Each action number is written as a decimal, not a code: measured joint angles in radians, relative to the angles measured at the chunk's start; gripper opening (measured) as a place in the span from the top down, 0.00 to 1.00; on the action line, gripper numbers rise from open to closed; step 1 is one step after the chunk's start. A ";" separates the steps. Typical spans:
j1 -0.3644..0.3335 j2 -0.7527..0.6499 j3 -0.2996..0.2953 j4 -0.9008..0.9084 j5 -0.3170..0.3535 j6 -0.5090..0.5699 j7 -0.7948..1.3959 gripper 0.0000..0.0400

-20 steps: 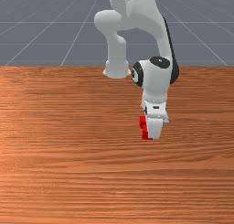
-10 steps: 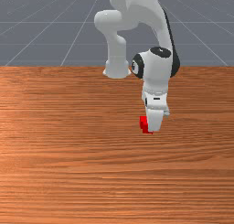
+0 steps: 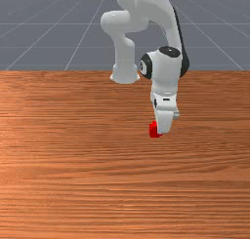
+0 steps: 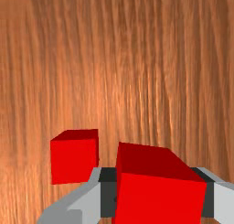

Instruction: Stack all the cube

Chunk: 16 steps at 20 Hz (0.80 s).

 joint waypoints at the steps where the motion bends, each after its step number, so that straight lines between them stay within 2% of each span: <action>1: 0.027 -0.002 -0.027 -0.002 -0.023 -0.009 0.047 0.49; 5: 0.013 -0.003 -0.009 -0.018 -0.003 0.002 0.028 0.49; 10: 0.047 -0.038 -0.037 -0.084 -0.039 0.032 0.073 0.49; 11: 0.029 -0.044 -0.018 -0.098 -0.023 0.045 0.040 0.49; 16: 0.035 -0.057 -0.020 -0.126 -0.027 0.060 0.048 0.49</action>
